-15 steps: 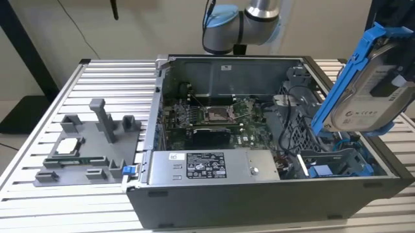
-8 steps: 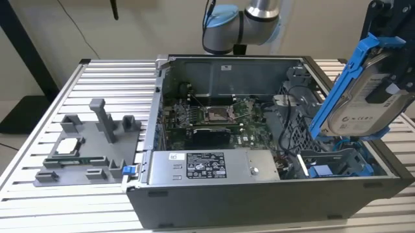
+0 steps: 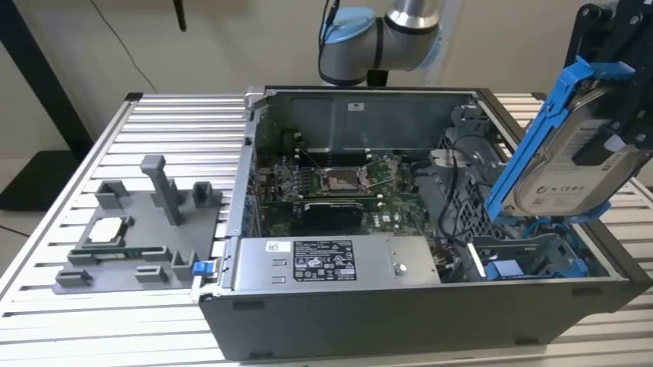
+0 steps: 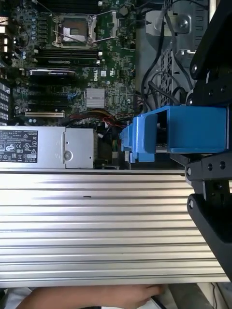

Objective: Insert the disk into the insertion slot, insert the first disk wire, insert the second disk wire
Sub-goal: 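Insert the disk into the insertion slot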

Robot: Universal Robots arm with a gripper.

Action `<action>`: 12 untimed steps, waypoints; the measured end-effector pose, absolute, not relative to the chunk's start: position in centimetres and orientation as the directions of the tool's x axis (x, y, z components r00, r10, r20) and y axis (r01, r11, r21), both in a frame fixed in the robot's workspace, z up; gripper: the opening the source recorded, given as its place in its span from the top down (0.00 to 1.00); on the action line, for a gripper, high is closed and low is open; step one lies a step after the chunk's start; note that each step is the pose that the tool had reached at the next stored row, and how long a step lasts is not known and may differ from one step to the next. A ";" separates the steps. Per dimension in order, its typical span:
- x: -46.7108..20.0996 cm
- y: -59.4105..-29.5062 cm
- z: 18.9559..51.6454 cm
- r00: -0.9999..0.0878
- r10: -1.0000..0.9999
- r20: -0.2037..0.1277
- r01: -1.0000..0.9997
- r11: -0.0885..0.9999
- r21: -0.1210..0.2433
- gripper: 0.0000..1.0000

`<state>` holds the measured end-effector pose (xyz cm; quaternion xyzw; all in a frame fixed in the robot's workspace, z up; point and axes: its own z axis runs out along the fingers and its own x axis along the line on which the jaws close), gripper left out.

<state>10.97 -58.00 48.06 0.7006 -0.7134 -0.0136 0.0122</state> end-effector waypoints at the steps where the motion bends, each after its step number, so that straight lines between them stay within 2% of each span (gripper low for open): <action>1: 11.0 -58.0 48.0 -0.018 -1.000 -0.002 -0.999 0.018 0.036 0.00; 12: 11.0 -58.0 47.0 -0.018 -1.000 -0.005 -0.999 0.018 0.036 0.00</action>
